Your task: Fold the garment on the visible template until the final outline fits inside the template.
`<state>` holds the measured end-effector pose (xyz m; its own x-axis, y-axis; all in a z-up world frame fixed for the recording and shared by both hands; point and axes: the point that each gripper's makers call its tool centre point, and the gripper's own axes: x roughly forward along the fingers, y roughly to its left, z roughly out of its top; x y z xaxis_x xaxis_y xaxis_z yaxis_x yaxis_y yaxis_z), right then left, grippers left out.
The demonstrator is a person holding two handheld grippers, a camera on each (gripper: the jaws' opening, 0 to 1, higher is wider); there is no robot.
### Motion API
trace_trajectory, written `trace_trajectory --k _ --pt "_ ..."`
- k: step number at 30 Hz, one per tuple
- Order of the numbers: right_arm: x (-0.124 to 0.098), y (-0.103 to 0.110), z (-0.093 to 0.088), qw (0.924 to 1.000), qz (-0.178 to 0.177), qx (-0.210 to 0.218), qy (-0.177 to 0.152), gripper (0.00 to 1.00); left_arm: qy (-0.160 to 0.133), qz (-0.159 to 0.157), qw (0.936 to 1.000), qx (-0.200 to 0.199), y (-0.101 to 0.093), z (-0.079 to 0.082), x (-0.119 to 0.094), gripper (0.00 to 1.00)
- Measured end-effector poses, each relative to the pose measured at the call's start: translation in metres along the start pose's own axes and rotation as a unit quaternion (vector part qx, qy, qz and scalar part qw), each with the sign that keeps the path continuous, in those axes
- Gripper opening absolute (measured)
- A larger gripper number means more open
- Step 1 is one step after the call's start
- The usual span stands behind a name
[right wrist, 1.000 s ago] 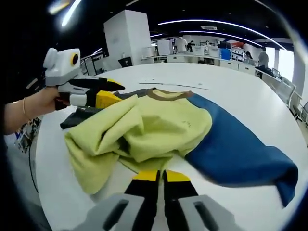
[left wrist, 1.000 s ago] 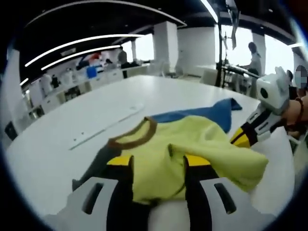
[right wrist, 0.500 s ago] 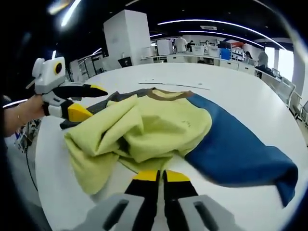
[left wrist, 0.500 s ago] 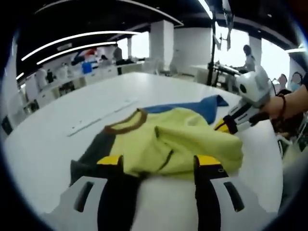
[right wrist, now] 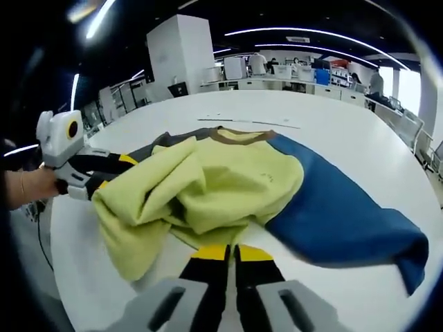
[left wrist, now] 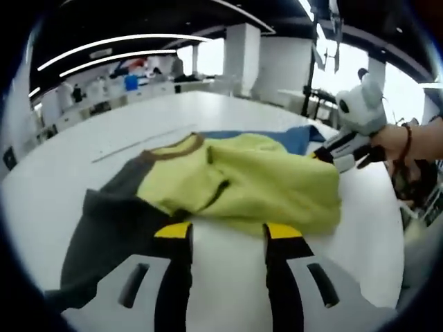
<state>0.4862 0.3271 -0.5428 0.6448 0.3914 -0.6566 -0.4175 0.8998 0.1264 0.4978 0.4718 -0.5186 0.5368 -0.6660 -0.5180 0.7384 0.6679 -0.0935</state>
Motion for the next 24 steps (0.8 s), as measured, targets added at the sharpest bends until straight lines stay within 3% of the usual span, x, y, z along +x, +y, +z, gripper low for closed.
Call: trace_trajectory --k 11,17,24 --pt "-0.003 0.002 0.000 1.0000 0.000 -0.005 -0.002 0.00 0.017 -0.001 0.9994 -0.029 -0.008 -0.008 0.017 0.25" --pt "-0.002 0.000 0.001 0.9998 0.002 0.020 -0.001 0.00 0.018 -0.003 0.9990 -0.041 -0.009 -0.002 0.021 0.18" --pt "0.001 -0.001 0.002 0.9998 0.001 0.017 0.000 0.00 0.012 0.009 0.9984 -0.055 0.000 -0.006 0.025 0.03"
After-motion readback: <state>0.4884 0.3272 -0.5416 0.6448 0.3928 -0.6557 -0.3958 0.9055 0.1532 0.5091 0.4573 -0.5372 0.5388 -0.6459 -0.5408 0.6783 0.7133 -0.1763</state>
